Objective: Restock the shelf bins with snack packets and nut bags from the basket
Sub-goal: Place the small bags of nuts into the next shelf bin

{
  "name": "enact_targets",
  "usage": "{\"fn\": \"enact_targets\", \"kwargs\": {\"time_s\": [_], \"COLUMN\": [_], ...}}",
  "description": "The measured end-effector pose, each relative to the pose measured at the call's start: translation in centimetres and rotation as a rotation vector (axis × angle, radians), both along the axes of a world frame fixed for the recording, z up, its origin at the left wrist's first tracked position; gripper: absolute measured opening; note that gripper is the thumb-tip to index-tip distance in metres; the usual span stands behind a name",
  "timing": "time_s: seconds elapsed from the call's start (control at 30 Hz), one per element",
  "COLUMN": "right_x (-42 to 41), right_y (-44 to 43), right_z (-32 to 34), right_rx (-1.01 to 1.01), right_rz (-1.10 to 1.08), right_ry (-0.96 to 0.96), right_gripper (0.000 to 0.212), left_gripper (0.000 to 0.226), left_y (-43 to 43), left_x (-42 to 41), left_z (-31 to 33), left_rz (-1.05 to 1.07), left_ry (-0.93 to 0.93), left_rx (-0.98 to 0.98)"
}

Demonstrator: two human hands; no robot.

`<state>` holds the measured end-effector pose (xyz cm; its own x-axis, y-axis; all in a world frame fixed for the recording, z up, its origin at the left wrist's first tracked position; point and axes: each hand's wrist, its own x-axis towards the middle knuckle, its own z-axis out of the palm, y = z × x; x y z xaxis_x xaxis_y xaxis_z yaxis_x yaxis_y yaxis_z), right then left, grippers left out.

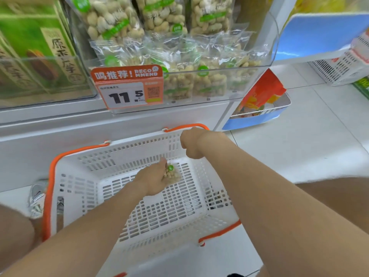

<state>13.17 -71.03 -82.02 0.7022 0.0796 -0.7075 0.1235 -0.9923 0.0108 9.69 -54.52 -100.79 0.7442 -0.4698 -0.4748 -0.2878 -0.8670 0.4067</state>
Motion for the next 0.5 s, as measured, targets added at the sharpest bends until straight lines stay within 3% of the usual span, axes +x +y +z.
{"fn": "enact_targets", "kwargs": {"time_s": [0.03, 0.1, 0.3, 0.4, 0.5], "right_x": [-0.2, -0.7, -2.5, -3.3, -3.9], "right_y": [0.3, 1.1, 3.6, 4.1, 3.6], "right_z": [0.7, 2.3, 6.8, 10.5, 14.5], "right_rx": [0.004, 0.019, 0.084, 0.124, 0.21], "right_rz": [0.019, 0.021, 0.124, 0.105, 0.045], "right_ry": [-0.033, -0.076, -0.151, -0.165, -0.175], "right_gripper": [0.021, 0.036, 0.021, 0.019, 0.03], "left_gripper": [0.035, 0.034, 0.02, 0.034, 0.042], "left_y": [0.1, 0.4, 2.7, 3.8, 4.3], "left_x": [-0.1, -0.2, -0.7, -1.3, -1.8], "left_z": [1.4, 4.7, 14.1, 18.1, 21.8], "left_rz": [0.023, 0.048, 0.081, 0.062, 0.05], "left_ry": [-0.031, -0.132, -0.51, -0.64, -0.788], "left_rx": [-0.066, -0.163, -0.26, -0.287, -0.399]}}
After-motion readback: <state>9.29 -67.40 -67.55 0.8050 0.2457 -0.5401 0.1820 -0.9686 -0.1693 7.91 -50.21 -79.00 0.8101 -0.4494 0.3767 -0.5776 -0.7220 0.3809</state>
